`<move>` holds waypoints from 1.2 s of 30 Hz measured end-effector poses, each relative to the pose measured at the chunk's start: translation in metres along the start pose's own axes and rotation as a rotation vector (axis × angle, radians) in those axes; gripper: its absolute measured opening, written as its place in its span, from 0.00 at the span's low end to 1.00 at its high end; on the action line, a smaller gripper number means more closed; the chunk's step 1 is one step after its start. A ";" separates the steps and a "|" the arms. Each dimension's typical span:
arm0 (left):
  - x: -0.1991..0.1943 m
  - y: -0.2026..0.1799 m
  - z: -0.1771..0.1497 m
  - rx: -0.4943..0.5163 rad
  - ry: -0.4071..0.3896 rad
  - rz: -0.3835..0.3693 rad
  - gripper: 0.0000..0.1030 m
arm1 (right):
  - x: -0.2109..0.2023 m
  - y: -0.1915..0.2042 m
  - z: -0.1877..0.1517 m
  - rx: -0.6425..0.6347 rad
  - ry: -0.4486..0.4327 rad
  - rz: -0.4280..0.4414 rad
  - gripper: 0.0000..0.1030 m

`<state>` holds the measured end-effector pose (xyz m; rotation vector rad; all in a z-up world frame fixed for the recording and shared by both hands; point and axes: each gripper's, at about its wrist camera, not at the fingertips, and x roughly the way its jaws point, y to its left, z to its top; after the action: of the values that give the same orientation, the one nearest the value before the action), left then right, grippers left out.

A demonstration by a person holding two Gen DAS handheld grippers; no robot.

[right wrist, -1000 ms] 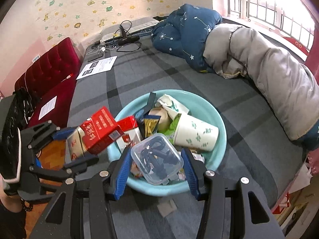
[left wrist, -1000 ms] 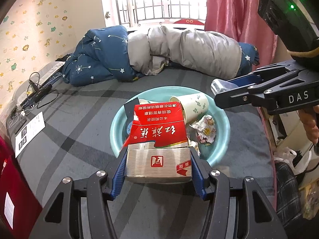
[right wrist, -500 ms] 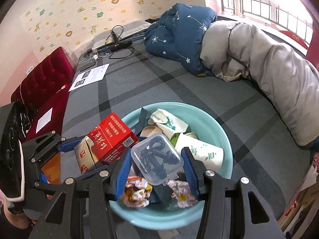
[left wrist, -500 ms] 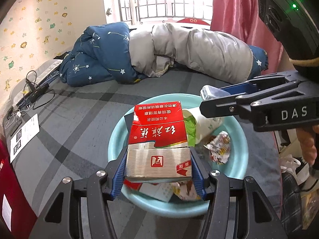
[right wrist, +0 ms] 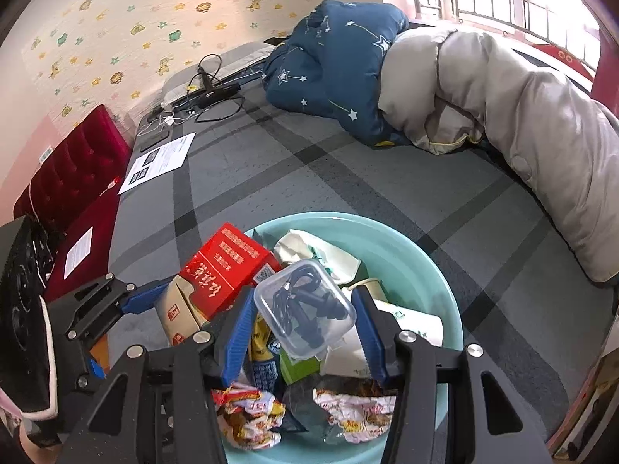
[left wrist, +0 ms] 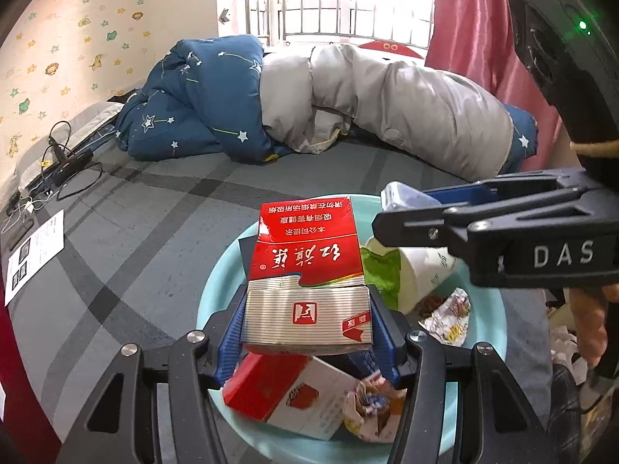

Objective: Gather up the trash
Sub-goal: 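Open left tool to drop the red pack while right tool drops the clear box into the basin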

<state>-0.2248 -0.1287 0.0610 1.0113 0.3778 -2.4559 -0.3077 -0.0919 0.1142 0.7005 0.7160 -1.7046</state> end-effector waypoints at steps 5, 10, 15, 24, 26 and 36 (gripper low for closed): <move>0.011 0.000 0.002 -0.005 0.008 -0.001 0.60 | 0.014 -0.003 0.000 0.018 0.028 0.004 0.53; 0.013 -0.002 0.002 -0.005 0.010 -0.002 0.60 | 0.020 -0.008 0.000 0.037 0.038 0.020 0.53; 0.012 -0.004 0.003 0.001 0.009 0.001 0.60 | 0.018 -0.008 0.000 0.031 0.034 0.019 0.53; 0.008 -0.005 0.002 0.009 0.004 0.012 0.63 | 0.015 -0.005 0.004 0.019 0.033 0.003 0.55; 0.004 -0.007 0.002 0.018 -0.007 0.009 0.79 | 0.012 -0.006 0.004 0.034 0.027 -0.003 0.65; -0.025 -0.017 -0.005 0.057 -0.062 0.068 1.00 | -0.018 -0.005 -0.006 0.028 -0.005 -0.071 1.00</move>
<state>-0.2147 -0.1045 0.0771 0.9524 0.2509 -2.4431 -0.3076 -0.0751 0.1242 0.6974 0.7226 -1.7836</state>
